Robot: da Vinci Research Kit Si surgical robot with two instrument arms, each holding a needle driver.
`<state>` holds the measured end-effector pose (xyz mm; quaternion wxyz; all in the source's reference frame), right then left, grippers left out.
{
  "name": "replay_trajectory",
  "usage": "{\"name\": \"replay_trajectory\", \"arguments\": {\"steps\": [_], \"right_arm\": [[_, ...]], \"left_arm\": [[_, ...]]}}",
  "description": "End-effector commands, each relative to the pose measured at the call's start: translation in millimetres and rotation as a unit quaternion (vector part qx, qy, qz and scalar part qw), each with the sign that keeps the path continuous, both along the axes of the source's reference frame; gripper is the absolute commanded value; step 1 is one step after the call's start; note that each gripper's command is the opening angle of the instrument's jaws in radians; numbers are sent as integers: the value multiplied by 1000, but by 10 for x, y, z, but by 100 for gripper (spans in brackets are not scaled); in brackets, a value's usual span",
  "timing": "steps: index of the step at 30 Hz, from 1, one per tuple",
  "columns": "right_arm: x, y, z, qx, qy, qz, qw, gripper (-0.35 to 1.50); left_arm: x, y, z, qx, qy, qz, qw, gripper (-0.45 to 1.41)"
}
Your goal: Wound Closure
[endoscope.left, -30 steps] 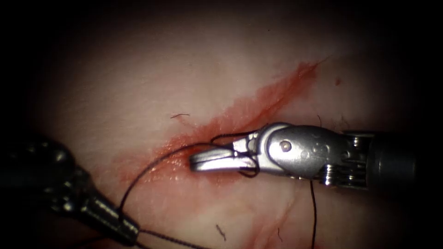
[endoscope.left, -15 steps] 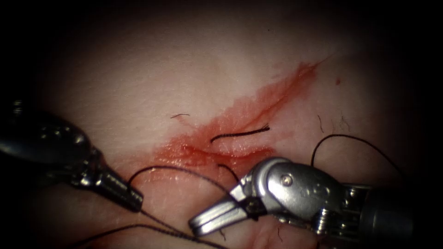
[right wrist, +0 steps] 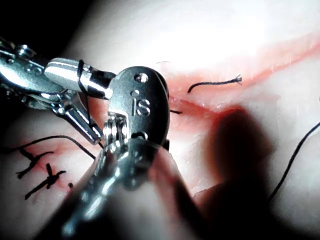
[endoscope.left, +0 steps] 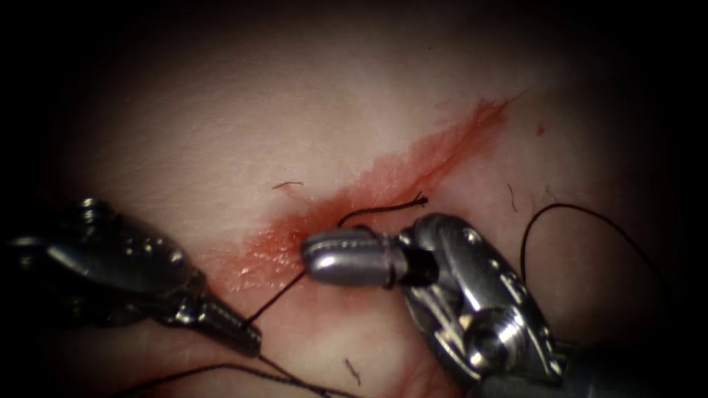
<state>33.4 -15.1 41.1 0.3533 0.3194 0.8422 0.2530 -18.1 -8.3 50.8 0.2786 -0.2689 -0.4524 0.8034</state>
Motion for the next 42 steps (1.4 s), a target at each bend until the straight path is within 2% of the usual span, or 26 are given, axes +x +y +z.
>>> {"name": "replay_trajectory", "arguments": {"steps": [1,2,3,8,12,15,17,18,20,22,23,27,28,30,35,39,42], "right_arm": [[11,2,6,1,-5,11,1000,-35],[12,0,10,12,-25,31,999,-35],[12,0,10,12,-25,31,999,-35],[13,1,12,76,-82,78,991,-35],[14,4,12,60,-147,105,982,-35],[11,7,16,-10,-216,127,968,-35],[9,9,18,-52,-268,138,952,-35],[8,10,21,-91,-301,145,938,-35],[6,11,29,-172,-375,154,898,-35],[5,9,35,-208,-417,145,873,-35],[5,8,39,-234,-442,142,854,-35],[5,7,49,-282,-511,130,802,-35],[6,8,50,-289,-519,126,795,-35],[7,10,52,-305,-518,117,791,-35],[13,9,51,-337,-498,81,795,-35],[18,8,52,-385,-469,33,794,-35],[18,6,57,-437,-422,-37,793,-35]], "left_arm": [[-8,-2,6,-1,-1,1,1000,-45],[-14,-6,7,5,2,1,1000,-45],[-14,-6,7,5,2,1,1000,-45],[-24,-9,4,8,4,0,1000,-45],[-32,-10,2,9,6,1,1000,-45],[-32,-11,-2,10,5,2,1000,-45],[-32,-10,-4,12,4,3,1000,-45],[-32,-10,-6,12,4,3,1000,-45],[-33,-10,-10,14,4,3,1000,-45],[-34,-10,-13,16,3,4,1000,-45],[-35,-10,-14,16,4,4,1000,-45],[-41,-13,-22,2,42,20,999,-45],[-43,-14,-24,-7,46,27,999,-45],[-47,-14,-28,-18,51,37,998,-45],[-52,-15,-31,-32,59,48,997,-45],[-54,-13,-32,-69,45,75,994,-45],[-50,-6,-39,-110,50,100,988,-45]]}}
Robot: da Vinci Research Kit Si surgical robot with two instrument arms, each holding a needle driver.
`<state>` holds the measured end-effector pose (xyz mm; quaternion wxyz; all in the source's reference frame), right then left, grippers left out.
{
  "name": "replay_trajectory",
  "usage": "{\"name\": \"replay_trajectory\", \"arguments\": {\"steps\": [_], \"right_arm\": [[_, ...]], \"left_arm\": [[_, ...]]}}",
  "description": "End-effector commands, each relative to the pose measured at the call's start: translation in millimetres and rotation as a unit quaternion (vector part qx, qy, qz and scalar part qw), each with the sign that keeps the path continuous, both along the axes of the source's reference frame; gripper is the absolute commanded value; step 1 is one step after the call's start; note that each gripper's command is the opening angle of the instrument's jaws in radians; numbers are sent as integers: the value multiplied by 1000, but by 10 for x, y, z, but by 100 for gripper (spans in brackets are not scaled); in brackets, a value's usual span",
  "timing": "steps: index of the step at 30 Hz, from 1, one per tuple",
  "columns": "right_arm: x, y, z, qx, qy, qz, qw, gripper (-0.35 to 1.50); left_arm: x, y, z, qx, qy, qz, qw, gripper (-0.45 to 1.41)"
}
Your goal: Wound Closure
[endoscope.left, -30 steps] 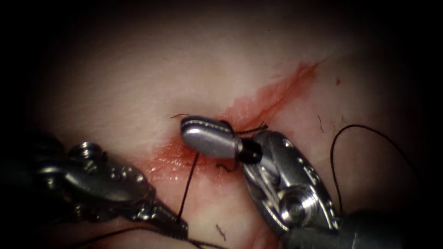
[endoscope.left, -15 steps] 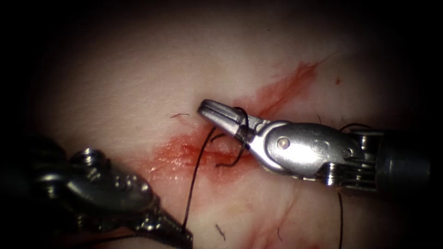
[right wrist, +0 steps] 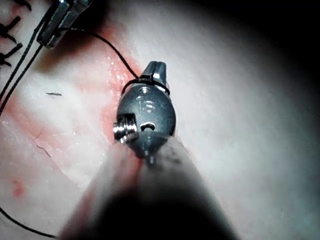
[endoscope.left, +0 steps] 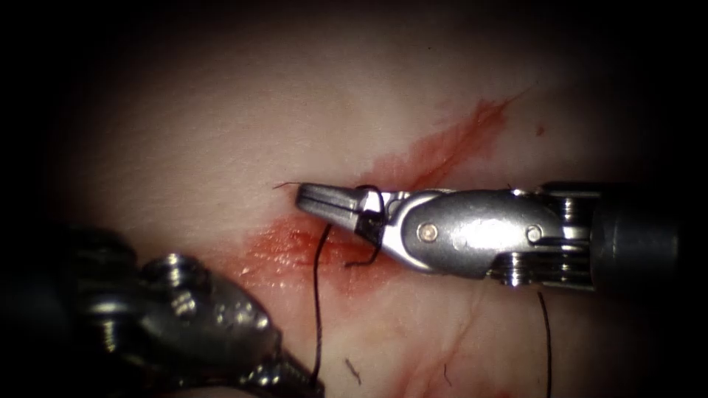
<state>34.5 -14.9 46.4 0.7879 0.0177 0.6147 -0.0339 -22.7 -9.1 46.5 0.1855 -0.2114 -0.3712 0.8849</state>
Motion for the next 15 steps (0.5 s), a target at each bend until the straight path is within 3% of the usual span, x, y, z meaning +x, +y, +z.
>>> {"name": "replay_trajectory", "arguments": {"steps": [1,6,15], "right_arm": [[7,3,7,0,10,-33,999,-35],[9,-4,18,-6,45,-105,993,-35],[19,-21,31,-7,45,-179,983,-35]], "left_arm": [[0,5,1,-9,6,7,1000,-45],[10,16,-6,-35,10,33,999,-45],[9,23,-7,-83,-4,81,993,-45]]}}
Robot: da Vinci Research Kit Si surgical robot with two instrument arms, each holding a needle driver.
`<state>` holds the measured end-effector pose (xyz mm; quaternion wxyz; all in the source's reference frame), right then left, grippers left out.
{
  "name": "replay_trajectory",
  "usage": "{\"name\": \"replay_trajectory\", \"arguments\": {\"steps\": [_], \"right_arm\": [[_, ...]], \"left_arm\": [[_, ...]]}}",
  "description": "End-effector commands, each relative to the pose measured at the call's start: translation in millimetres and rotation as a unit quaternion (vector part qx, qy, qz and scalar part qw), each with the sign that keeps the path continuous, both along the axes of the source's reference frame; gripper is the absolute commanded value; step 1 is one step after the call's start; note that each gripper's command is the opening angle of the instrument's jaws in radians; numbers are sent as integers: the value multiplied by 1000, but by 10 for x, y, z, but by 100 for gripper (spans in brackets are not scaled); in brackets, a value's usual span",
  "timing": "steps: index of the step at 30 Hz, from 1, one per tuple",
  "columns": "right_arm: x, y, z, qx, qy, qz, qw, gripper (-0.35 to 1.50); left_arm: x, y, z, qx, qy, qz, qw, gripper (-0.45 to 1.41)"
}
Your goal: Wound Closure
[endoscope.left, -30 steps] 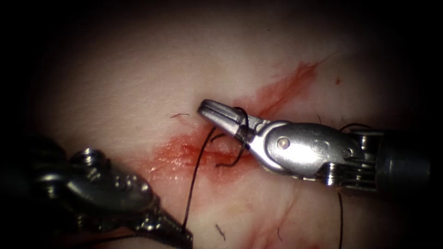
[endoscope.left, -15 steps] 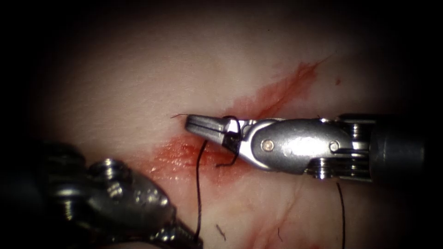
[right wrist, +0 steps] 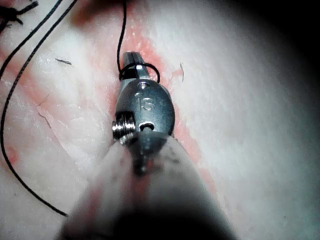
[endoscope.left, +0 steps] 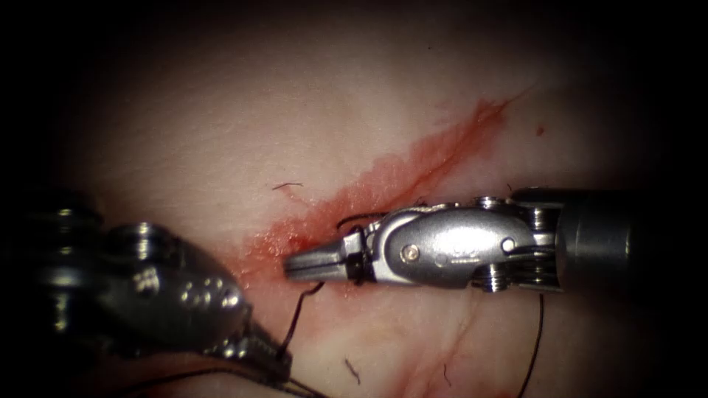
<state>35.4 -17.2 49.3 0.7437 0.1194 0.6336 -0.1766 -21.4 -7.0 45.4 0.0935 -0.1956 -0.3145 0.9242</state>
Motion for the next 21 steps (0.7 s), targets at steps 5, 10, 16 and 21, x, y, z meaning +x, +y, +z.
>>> {"name": "replay_trajectory", "arguments": {"steps": [5,10,16,21], "right_arm": [[14,-5,-4,7,23,-65,998,-35],[17,-14,-11,22,46,-109,993,-35],[11,-10,-20,63,77,-108,989,-35],[7,-1,-13,143,108,-57,982,-35]], "left_arm": [[-1,14,-3,-37,-15,12,999,-45],[4,23,-5,-58,-27,29,998,-45],[16,31,-2,-82,-6,42,996,-45],[19,23,9,-92,17,62,994,-45]]}}
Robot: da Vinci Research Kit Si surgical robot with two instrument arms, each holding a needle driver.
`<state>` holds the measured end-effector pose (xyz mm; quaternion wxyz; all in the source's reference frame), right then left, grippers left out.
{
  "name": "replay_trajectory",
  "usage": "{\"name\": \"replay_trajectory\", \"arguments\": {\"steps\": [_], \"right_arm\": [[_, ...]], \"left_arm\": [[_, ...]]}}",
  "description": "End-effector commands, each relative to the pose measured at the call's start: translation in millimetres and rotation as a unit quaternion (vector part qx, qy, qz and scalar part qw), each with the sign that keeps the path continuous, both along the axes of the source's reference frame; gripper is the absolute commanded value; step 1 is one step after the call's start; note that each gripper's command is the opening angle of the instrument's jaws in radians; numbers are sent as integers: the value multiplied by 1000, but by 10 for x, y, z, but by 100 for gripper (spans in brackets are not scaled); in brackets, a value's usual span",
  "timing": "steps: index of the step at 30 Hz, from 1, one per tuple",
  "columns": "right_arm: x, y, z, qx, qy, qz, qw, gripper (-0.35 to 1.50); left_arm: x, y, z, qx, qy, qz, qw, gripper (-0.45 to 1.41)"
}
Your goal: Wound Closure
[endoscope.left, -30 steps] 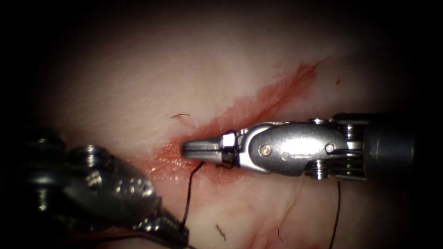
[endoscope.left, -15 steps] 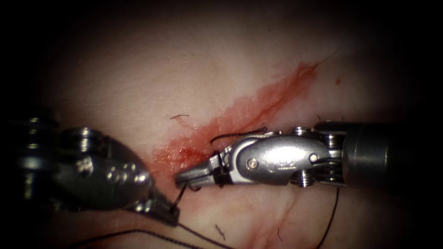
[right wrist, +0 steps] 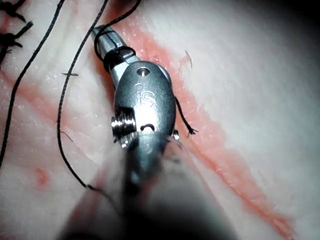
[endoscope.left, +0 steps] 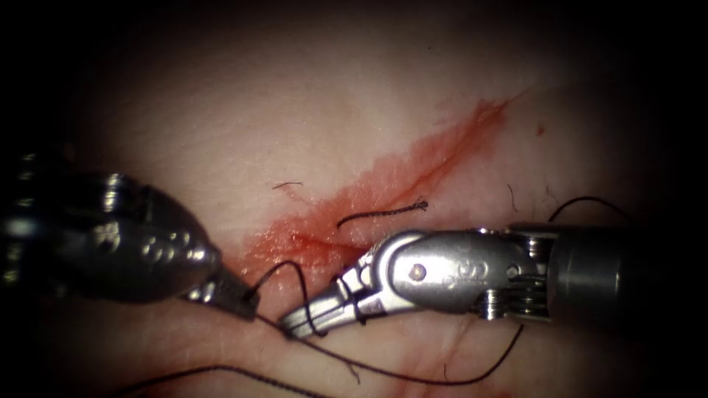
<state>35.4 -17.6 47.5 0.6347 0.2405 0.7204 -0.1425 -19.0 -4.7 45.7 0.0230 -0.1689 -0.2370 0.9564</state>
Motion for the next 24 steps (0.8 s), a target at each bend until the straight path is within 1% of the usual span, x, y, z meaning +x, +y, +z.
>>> {"name": "replay_trajectory", "arguments": {"steps": [1,5,8,12,16,17,18,19,21,22,24], "right_arm": [[6,5,6,11,-1,10,1000,-35],[0,12,12,51,10,44,998,-35],[-2,14,13,55,10,46,997,-35],[-2,11,13,109,22,50,993,-35],[1,2,9,141,32,32,989,-35],[4,-6,7,159,38,20,986,-35],[5,-9,7,167,38,12,985,-35],[7,-20,7,182,44,-3,982,-35],[8,-28,6,206,52,-11,977,-35],[8,-28,6,206,52,-11,977,-35],[8,-31,4,231,66,-13,971,-35]], "left_arm": [[-5,-2,7,7,2,2,1000,-45],[-5,-11,15,30,6,9,1000,-45],[-5,-12,16,34,10,3,999,-45],[-4,-8,20,40,20,-14,999,-45],[-3,-5,26,46,29,-31,998,-45],[-4,-2,29,46,36,-46,997,-45],[-5,-2,31,45,38,-49,997,-45],[-7,-1,37,44,43,-55,997,-45],[-8,-3,42,42,45,-58,996,-45],[-8,-3,42,42,45,-58,996,-45],[-8,-7,46,40,48,-61,996,-45]]}}
